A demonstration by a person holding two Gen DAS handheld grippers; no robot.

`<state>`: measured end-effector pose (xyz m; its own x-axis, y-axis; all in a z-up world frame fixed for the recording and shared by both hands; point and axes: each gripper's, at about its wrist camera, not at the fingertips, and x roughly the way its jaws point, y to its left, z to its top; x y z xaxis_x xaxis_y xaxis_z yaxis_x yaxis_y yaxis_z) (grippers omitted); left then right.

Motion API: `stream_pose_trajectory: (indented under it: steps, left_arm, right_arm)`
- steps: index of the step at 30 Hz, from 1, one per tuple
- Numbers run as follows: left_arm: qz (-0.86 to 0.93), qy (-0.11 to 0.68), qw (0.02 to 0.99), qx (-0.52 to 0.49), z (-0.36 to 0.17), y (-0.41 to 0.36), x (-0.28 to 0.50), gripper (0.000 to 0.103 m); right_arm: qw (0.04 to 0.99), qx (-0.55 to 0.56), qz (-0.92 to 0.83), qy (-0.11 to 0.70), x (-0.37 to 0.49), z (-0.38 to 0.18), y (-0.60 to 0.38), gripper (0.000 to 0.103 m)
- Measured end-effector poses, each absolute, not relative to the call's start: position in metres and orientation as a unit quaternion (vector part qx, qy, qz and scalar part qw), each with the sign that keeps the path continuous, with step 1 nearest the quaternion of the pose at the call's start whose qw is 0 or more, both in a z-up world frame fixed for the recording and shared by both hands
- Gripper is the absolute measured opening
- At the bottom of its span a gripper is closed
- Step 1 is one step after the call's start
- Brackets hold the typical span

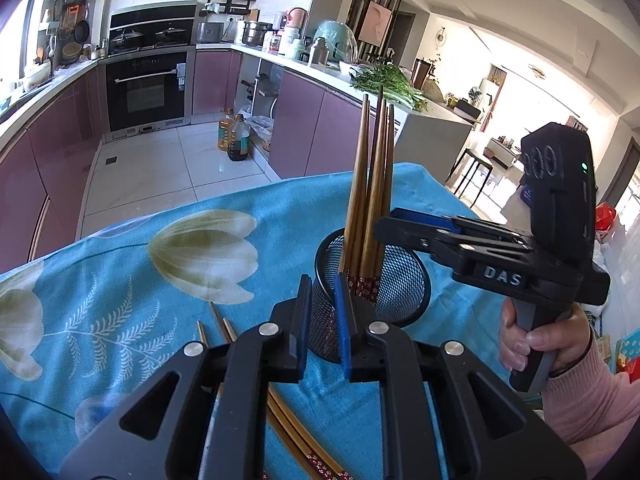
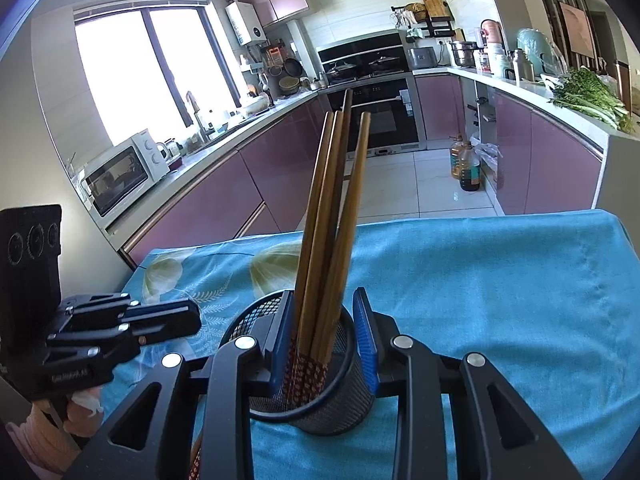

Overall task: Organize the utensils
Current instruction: 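Open the right gripper to release the chopstick and withdraw, then move the open right gripper over the loose wooden chopsticks on the cloth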

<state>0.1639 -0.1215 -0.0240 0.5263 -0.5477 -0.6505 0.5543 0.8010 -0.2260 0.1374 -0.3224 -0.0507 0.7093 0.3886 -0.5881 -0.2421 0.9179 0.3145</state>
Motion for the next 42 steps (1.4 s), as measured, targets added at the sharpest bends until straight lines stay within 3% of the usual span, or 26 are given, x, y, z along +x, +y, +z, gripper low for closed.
stream_pose_trajectory:
  steps: [8,19,21,23,29,38,42]
  left_arm:
    - [-0.313,0.376,0.872,0.003,-0.033,-0.119,0.165,0.012]
    - [-0.300,0.374,0.878,-0.004,-0.042,-0.107,0.157,0.017]
    - [-0.292,0.370,0.882,-0.004,-0.042,-0.102,0.154,0.019]
    - [-0.287,0.370,0.884,-0.007,-0.043,-0.096,0.153,0.023]
    - [-0.287,0.374,0.882,-0.013,-0.047,-0.092,0.152,0.024]
    - [-0.248,0.402,0.881,0.002,-0.073,-0.071,0.138,0.030]
    - [-0.229,0.433,0.872,0.019,-0.098,-0.066,0.132,0.030]
  right_arm:
    - [0.914,0.059,0.223,0.334,0.149,-0.048,-0.287,0.030]
    - [0.927,0.070,0.165,0.330,0.140,-0.049,-0.311,0.032]
    - [0.929,0.071,0.159,0.326,0.135,-0.049,-0.315,0.034]
    - [0.930,0.071,0.154,0.326,0.132,-0.048,-0.317,0.044]
    - [0.922,0.099,0.156,0.341,0.128,-0.059,-0.325,0.044]
    - [0.927,0.082,0.216,0.296,0.073,-0.037,-0.310,0.044]
    - [0.902,0.058,0.263,0.338,0.061,-0.056,-0.275,0.043]
